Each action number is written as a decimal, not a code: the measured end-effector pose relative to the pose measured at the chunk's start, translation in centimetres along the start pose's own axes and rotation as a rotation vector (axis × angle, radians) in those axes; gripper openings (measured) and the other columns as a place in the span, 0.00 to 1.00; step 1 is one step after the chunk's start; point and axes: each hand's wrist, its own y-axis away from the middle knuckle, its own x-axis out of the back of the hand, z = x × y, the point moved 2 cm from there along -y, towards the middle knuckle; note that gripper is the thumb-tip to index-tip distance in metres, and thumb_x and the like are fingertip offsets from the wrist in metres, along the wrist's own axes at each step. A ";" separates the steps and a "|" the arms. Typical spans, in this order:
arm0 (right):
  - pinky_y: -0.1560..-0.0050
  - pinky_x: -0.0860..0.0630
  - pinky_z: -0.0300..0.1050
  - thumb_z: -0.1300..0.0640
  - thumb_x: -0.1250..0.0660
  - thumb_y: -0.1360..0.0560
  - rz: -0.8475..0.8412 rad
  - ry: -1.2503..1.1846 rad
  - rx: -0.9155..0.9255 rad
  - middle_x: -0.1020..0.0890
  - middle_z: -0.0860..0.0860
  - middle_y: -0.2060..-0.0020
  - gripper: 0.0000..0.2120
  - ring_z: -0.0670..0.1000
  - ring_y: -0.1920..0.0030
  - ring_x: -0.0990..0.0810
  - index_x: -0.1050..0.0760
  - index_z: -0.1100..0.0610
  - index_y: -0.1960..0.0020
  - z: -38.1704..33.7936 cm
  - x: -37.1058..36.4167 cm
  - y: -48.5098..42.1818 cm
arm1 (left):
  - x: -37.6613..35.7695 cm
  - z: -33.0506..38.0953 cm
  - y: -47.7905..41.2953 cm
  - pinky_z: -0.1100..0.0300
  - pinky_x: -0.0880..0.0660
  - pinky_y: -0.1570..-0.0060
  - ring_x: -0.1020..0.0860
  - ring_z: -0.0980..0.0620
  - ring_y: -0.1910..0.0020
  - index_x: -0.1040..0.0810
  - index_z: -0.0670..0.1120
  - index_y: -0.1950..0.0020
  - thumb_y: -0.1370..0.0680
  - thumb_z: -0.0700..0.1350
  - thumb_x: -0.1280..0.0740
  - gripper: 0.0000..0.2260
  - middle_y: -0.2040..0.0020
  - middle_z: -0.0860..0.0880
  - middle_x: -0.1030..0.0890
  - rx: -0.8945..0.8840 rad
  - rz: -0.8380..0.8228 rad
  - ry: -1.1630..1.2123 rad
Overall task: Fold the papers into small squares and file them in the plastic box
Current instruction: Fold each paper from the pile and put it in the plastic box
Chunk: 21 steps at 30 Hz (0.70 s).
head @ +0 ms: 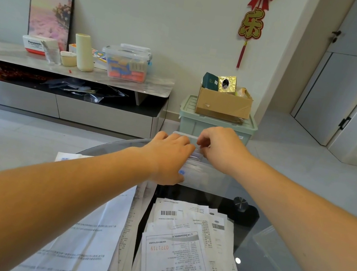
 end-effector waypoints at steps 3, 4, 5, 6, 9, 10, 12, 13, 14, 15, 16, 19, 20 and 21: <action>0.43 0.21 0.49 0.64 0.36 0.21 0.015 -0.002 0.017 0.17 0.51 0.47 0.11 0.52 0.48 0.19 0.19 0.54 0.43 0.2 0.1 0.3 | 0.0 0.0 -0.2 0.46 0.40 0.27 0.35 0.47 0.28 0.35 0.50 0.24 0.23 0.58 0.31 0.31 0.28 0.49 0.32 -0.009 -0.024 -0.003; 0.43 0.21 0.49 0.65 0.38 0.20 -0.011 -0.003 0.023 0.17 0.51 0.47 0.13 0.52 0.48 0.19 0.18 0.54 0.43 0.3 0.2 0.4 | 0.0 0.0 -0.2 0.46 0.40 0.27 0.35 0.47 0.28 0.35 0.50 0.24 0.23 0.58 0.31 0.31 0.28 0.49 0.32 -0.011 -0.031 0.000; 0.44 0.22 0.49 0.65 0.40 0.20 -0.043 -0.005 0.024 0.17 0.51 0.47 0.15 0.52 0.48 0.19 0.18 0.54 0.42 0.3 0.2 0.6 | 0.0 0.0 -0.2 0.46 0.39 0.28 0.35 0.47 0.28 0.34 0.50 0.24 0.23 0.58 0.30 0.30 0.28 0.49 0.32 -0.013 -0.037 0.007; 0.45 0.22 0.48 0.64 0.42 0.20 -0.077 -0.009 0.024 0.17 0.51 0.47 0.16 0.52 0.48 0.20 0.18 0.54 0.42 0.3 0.2 0.7 | 0.0 0.0 -0.2 0.46 0.38 0.28 0.35 0.47 0.28 0.34 0.50 0.24 0.23 0.57 0.30 0.30 0.28 0.49 0.31 -0.015 -0.039 0.020; 0.51 0.26 0.45 0.63 0.43 0.21 -0.156 -0.026 0.034 0.18 0.51 0.48 0.16 0.51 0.49 0.22 0.19 0.54 0.43 0.2 0.1 1.1 | 0.0 -0.1 -0.2 0.47 0.34 0.29 0.34 0.47 0.29 0.34 0.49 0.25 0.23 0.56 0.30 0.30 0.29 0.48 0.30 -0.019 -0.038 0.079; 0.51 0.26 0.45 0.63 0.43 0.21 -0.168 -0.037 0.037 0.18 0.52 0.48 0.16 0.52 0.50 0.22 0.19 0.54 0.44 0.2 0.1 1.1 | 0.0 -0.2 -0.2 0.48 0.33 0.30 0.34 0.47 0.30 0.33 0.48 0.25 0.24 0.56 0.29 0.30 0.30 0.48 0.29 -0.019 -0.033 0.100; 0.47 0.24 0.48 0.63 0.43 0.21 -0.164 -0.069 0.029 0.19 0.52 0.47 0.15 0.52 0.48 0.22 0.20 0.54 0.42 0.2 0.0 1.2 | 0.0 -0.2 -0.1 0.49 0.33 0.30 0.33 0.47 0.31 0.33 0.48 0.26 0.24 0.55 0.28 0.30 0.31 0.48 0.29 -0.008 -0.016 0.153; 0.44 0.23 0.50 0.63 0.43 0.21 -0.155 -0.087 0.020 0.19 0.52 0.46 0.16 0.52 0.47 0.22 0.21 0.54 0.40 0.2 0.0 1.2 | 0.1 -0.3 -0.1 0.49 0.32 0.30 0.34 0.47 0.31 0.34 0.48 0.26 0.25 0.54 0.27 0.31 0.31 0.48 0.29 0.001 -0.005 0.186; 0.42 0.23 0.51 0.63 0.43 0.21 -0.147 -0.106 0.010 0.19 0.51 0.44 0.17 0.52 0.45 0.22 0.22 0.54 0.38 0.3 0.0 1.2 | 0.1 -0.3 -0.1 0.50 0.32 0.30 0.34 0.47 0.30 0.35 0.47 0.26 0.25 0.54 0.27 0.32 0.30 0.48 0.30 0.008 0.004 0.216; 0.40 0.24 0.51 0.63 0.43 0.21 -0.144 -0.124 0.003 0.20 0.51 0.43 0.17 0.52 0.44 0.22 0.23 0.54 0.37 0.3 -0.1 1.2 | 0.2 -0.3 0.0 0.50 0.32 0.30 0.34 0.47 0.30 0.35 0.47 0.26 0.26 0.53 0.26 0.32 0.30 0.48 0.31 0.012 0.009 0.240; 0.40 0.24 0.51 0.64 0.43 0.21 -0.144 -0.143 -0.001 0.20 0.51 0.42 0.18 0.52 0.43 0.22 0.24 0.54 0.36 0.4 -0.1 1.2 | 0.2 -0.3 0.0 0.51 0.32 0.30 0.35 0.48 0.30 0.36 0.47 0.25 0.26 0.54 0.26 0.33 0.29 0.48 0.31 0.013 0.011 0.254; 0.39 0.24 0.49 0.65 0.44 0.21 -0.128 -0.186 -0.007 0.20 0.51 0.41 0.17 0.51 0.42 0.22 0.26 0.54 0.36 0.4 0.0 1.3 | 0.4 -0.4 0.3 0.52 0.34 0.29 0.38 0.48 0.28 0.40 0.46 0.22 0.25 0.55 0.26 0.37 0.26 0.48 0.35 0.004 0.036 0.254; 0.40 0.24 0.49 0.64 0.44 0.21 -0.103 -0.184 -0.009 0.20 0.51 0.42 0.17 0.51 0.42 0.22 0.25 0.54 0.36 0.4 0.2 1.4 | 0.6 -0.4 0.4 0.52 0.34 0.28 0.39 0.48 0.27 0.41 0.47 0.22 0.25 0.55 0.26 0.38 0.25 0.48 0.36 0.002 0.054 0.247; 0.41 0.24 0.48 0.64 0.43 0.21 -0.068 -0.173 -0.012 0.19 0.51 0.42 0.16 0.51 0.43 0.22 0.25 0.53 0.37 0.5 0.5 1.6 | 0.9 -0.4 0.6 0.51 0.34 0.28 0.40 0.48 0.26 0.41 0.47 0.22 0.25 0.56 0.26 0.38 0.25 0.48 0.37 0.003 0.069 0.243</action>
